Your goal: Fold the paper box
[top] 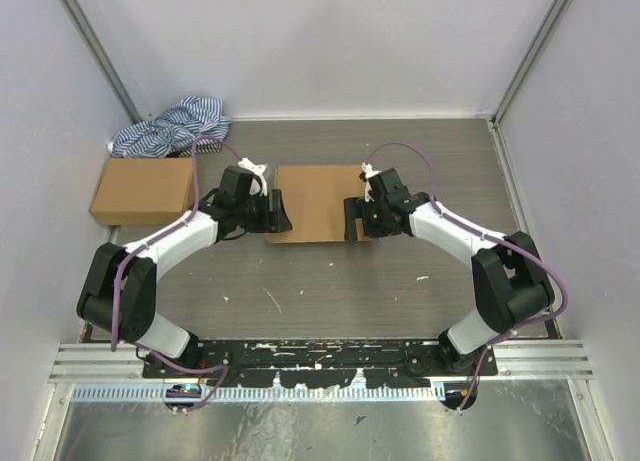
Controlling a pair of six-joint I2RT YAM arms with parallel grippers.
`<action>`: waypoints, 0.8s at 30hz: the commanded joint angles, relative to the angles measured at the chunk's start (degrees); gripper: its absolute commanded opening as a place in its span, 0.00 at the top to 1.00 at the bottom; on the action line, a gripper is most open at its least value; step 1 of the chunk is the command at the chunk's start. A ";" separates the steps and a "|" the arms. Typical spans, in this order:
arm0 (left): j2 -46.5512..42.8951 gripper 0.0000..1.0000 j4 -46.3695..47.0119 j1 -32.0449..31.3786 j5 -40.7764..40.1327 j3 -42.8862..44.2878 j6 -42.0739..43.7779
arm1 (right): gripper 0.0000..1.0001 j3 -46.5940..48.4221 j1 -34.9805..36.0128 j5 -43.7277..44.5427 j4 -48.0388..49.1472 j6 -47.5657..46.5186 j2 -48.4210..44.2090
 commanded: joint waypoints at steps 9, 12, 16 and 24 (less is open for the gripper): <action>0.15 0.32 -6.35 -0.21 1.21 1.87 0.92 | 0.06 1.95 0.57 -0.40 0.00 -0.08 -2.09; -1.33 0.29 -7.16 -0.21 -3.44 1.47 1.15 | 0.06 1.90 0.57 -0.43 0.23 -0.08 -1.95; -4.41 0.25 -2.49 -0.23 -7.80 -0.71 1.03 | 0.06 1.79 0.57 -0.48 0.31 -0.16 -1.98; -3.45 0.23 8.99 -0.24 -4.30 -3.45 0.86 | 0.06 1.98 0.60 -1.14 0.51 -0.26 -1.60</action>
